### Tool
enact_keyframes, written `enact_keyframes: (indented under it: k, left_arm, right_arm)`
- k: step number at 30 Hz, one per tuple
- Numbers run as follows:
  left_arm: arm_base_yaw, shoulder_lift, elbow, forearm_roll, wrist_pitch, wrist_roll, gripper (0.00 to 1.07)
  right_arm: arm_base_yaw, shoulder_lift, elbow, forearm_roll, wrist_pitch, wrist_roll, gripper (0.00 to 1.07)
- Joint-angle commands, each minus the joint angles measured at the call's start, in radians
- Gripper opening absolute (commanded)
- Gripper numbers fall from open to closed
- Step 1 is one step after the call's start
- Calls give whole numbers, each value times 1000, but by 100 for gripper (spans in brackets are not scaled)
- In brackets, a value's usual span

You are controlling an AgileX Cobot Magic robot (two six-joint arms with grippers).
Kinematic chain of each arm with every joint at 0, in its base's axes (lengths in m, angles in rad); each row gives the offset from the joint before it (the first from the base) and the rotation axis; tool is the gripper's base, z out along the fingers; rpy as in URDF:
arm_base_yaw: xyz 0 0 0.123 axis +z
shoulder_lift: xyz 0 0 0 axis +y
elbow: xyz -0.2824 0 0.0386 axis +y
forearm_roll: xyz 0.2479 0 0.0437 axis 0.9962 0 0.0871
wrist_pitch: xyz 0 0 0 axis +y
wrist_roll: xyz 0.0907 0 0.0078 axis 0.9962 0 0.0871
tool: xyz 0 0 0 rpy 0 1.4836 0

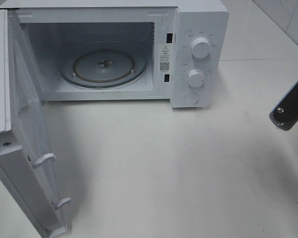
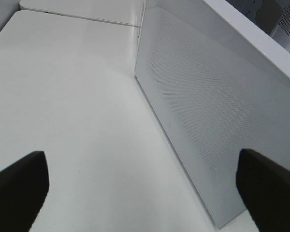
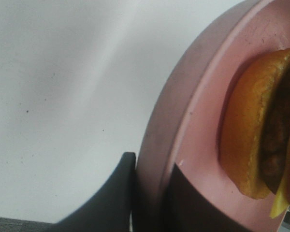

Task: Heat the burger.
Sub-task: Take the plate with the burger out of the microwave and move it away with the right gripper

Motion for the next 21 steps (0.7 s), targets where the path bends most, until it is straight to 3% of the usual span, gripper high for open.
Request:
enact_keyframes:
  k: [1,21]
  left_arm:
    - [2,-19,6,0,0,2,98]
    - [2,-19,6,0,0,2,98]
  right_arm:
    - [-2,44,-41,-62,72,73,0]
    - [-6,105,-64,-66,108,243,0]
